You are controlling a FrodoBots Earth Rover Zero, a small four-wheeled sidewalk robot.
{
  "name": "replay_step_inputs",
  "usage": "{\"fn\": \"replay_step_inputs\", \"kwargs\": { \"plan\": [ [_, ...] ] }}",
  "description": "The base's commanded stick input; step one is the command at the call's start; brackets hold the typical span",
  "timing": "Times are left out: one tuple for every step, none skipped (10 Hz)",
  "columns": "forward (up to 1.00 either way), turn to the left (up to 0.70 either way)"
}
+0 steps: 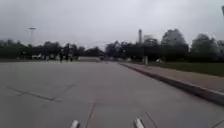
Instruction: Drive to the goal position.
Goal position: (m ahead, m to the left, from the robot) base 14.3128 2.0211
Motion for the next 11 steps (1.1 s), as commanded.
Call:
{"fn": "replay_step_inputs", "kwargs": {
  "plan": [
    [0.7, -0.04],
    [0.7, -0.04],
    [0.7, -0.04],
    [0.7, -0.04],
    [0.7, -0.04],
    [0.7, -0.04],
    [0.7, -0.04],
    [0.7, -0.04],
    [0.7, -0.04],
    [0.7, -0.04],
    [0.7, -0.04]
  ]
}}
